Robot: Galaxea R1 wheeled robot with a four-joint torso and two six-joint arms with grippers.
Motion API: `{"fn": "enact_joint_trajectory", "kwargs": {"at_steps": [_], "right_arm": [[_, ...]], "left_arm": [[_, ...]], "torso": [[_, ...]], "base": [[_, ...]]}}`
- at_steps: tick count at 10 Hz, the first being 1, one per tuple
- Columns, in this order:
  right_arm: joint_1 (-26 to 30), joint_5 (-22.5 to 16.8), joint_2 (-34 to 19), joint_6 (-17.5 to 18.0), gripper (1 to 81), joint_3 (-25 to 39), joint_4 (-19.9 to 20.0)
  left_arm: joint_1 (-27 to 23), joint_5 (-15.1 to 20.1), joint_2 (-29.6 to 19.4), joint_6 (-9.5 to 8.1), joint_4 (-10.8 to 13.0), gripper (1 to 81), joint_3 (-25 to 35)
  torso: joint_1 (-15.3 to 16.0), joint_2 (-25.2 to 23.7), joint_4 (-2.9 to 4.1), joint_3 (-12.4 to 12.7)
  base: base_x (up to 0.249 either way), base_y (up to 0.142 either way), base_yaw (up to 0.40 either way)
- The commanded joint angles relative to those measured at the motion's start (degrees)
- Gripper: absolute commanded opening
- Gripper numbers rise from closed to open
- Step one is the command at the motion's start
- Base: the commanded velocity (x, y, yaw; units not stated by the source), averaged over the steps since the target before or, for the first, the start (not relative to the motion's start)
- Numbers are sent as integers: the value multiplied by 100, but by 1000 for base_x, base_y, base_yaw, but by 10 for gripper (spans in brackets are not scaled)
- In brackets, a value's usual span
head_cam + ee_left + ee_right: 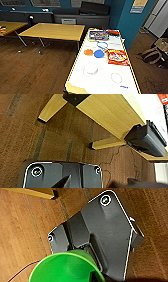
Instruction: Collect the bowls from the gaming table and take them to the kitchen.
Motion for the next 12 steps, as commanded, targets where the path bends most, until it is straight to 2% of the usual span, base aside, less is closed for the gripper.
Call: {"fn": "enact_joint_trajectory", "kwargs": {"at_steps": [1,3,4,7,9,10,12], "right_arm": [[-115,-188,377,-9,10,-444,-329],[-89,-337,561,0,10,-513,-329],[-54,-380,649,0,10,-549,-321],[-1,-504,798,0,10,-540,-329],[17,-574,825,0,10,-540,-329],[69,-583,816,0,10,-523,-321],[158,-741,834,0,10,-418,-329]], "left_arm": [[-1057,924,-434,-793,-203,811,339],[-1856,1450,-758,-1178,-212,811,664],[-2234,1757,-768,-1354,-212,811,665],[-3343,2574,-602,-1864,-203,811,620],[-3915,2858,-416,-2172,-168,811,612],[-4143,2998,-241,-2313,-168,811,533],[-4355,3113,196,-2366,-168,811,130]], "torso": [[0,0,0,0],[-2,0,0,0],[0,0,0,0],[-2,0,0,0],[0,0,0,0],[0,0,0,-2],[0,0,0,-2]], "base": [[0,0,0],[0,0,0],[0,0,0],[0,0,0],[0,0,0],[0,0,0],[0,0,0]]}}
